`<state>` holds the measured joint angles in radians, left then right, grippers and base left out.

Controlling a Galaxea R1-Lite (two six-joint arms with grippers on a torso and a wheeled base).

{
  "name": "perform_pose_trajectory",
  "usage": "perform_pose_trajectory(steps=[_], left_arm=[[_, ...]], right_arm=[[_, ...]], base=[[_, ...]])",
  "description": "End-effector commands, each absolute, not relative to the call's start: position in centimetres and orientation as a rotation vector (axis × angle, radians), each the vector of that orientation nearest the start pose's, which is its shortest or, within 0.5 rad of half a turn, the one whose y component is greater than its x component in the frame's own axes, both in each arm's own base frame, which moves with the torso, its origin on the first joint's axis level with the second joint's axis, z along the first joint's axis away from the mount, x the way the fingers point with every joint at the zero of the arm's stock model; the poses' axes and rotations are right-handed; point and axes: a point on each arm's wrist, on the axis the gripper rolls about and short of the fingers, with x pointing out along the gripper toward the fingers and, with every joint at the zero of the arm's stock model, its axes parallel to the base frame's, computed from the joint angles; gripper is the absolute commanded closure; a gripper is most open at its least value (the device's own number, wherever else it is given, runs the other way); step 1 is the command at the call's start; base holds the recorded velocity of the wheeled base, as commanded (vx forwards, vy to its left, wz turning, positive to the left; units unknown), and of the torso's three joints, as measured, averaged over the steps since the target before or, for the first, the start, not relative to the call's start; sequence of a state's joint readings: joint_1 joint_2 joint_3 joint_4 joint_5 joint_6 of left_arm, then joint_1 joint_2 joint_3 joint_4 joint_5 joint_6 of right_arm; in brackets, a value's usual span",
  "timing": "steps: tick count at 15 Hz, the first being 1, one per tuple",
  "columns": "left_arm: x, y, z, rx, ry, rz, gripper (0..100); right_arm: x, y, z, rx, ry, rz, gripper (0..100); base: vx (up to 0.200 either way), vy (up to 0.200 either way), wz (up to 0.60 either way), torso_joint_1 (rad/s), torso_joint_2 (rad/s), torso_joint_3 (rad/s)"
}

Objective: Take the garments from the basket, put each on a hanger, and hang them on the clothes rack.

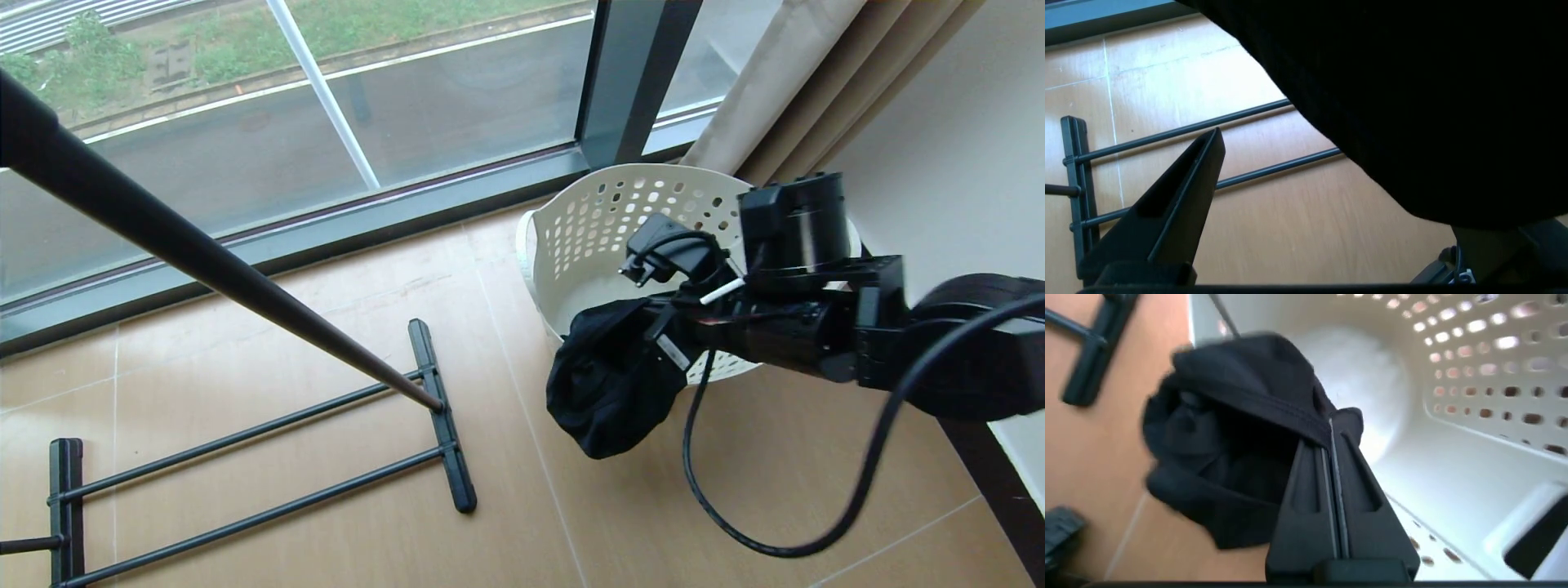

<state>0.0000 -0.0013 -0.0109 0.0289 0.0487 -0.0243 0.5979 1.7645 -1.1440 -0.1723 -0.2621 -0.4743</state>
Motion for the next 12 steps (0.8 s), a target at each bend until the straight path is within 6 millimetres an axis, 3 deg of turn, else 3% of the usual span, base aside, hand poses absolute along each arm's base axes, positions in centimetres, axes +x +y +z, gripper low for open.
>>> perform_pose_trajectory(steps=[1, 4, 6, 8, 12], left_arm=[[-2.4, 0.1, 7.5, -0.024, 0.018, 0.049, 0], [-2.4, 0.1, 7.5, -0.024, 0.018, 0.048, 0], [-2.4, 0.1, 7.5, -0.023, 0.018, 0.048, 0], [-2.4, 0.1, 7.5, -0.023, 0.019, 0.048, 0], [-2.4, 0.1, 7.5, -0.026, 0.019, 0.048, 0]], right_arm=[[19.6, 15.3, 25.1, -0.56, 0.18, 0.476, 100], [12.6, 12.2, 26.9, -0.495, 0.04, 0.566, 100], [9.0, 10.4, 26.2, -0.467, -0.019, 0.651, 100], [8.1, 9.5, 24.6, -0.449, 0.013, 0.676, 100], [8.8, 10.5, 25.1, -0.415, 0.031, 0.68, 100]], base=[[0.0, 0.0, 0.0, 0.0, 0.0, 0.0], [0.0, 0.0, 0.0, 0.0, 0.0, 0.0], [0.0, 0.0, 0.0, 0.0, 0.0, 0.0], [0.0, 0.0, 0.0, 0.0, 0.0, 0.0], [0.0, 0.0, 0.0, 0.0, 0.0, 0.059]])
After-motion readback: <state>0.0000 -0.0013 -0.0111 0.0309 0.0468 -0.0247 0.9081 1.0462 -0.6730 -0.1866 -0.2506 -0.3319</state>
